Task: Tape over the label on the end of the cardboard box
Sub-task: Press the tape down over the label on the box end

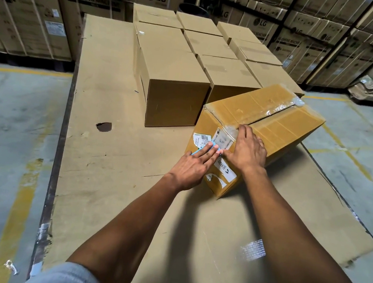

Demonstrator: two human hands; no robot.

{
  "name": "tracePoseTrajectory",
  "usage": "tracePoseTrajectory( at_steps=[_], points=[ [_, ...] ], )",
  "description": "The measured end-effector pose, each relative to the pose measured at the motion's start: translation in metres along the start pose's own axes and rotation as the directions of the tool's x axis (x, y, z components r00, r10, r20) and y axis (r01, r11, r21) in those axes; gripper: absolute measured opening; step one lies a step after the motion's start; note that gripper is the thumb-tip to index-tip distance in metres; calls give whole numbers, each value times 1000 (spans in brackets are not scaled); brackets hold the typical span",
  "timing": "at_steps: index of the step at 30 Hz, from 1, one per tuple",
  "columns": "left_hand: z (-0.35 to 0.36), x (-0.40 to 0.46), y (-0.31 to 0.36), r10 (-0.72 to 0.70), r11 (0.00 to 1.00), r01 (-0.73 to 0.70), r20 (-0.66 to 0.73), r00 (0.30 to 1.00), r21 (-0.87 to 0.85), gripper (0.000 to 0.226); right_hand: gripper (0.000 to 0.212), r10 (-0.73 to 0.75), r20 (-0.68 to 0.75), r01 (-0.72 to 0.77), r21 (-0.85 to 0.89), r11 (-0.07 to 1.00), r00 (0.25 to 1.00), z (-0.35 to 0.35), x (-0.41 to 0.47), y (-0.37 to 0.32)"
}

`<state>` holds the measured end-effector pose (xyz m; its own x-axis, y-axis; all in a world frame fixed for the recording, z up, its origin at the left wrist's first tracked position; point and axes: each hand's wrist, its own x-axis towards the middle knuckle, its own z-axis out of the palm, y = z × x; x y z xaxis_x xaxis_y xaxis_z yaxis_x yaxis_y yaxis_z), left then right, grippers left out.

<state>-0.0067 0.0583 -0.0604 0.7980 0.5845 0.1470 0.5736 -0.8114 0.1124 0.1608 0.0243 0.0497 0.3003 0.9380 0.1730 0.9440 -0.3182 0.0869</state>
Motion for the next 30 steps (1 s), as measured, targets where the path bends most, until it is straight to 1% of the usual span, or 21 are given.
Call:
tracePoseTrajectory(
  at_steps=[4, 7, 10, 13, 16, 19, 24, 30],
  points=[
    [-2, 3, -4, 22, 999, -22, 9, 1000, 30, 86, 104, 6, 3, -6, -8, 1000, 1000, -1, -1, -2],
    [-3, 0, -5, 22, 999, -22, 3, 1000, 47, 85, 102, -24, 32, 23, 10, 1000, 999, -4, 1, 2],
    [-1, -4, -4, 28, 999, -28, 3, 1000, 30, 83, 95, -24, 52, 23, 11, 1000, 998, -7, 5, 2],
    [-1, -5, -1, 22, 1000, -22, -11, 1000, 4, 81, 96, -6, 43, 7, -26, 1000, 999, -6, 7, -2],
    [-1, -5, -1, 27, 999, -28, -22, 999, -16, 78, 96, 4, 40, -3, -17, 1000, 999, -6, 11, -3],
    [2, -4, -1, 26, 999, -28, -40, 999, -34, 75, 99, 25, 35, -24, -14, 1000, 999, -6, 14, -5],
    [4, -6, -3, 29, 999, -31, -49, 998, -40, 81, 104, 61, 7, -60, -32, 998, 998, -3, 18, -10],
    [5, -9, -6, 35, 998, -38, -71, 997, -51, 84, 117, 111, 52, -108, -72, 992, 992, -8, 33, -17]
  ],
)
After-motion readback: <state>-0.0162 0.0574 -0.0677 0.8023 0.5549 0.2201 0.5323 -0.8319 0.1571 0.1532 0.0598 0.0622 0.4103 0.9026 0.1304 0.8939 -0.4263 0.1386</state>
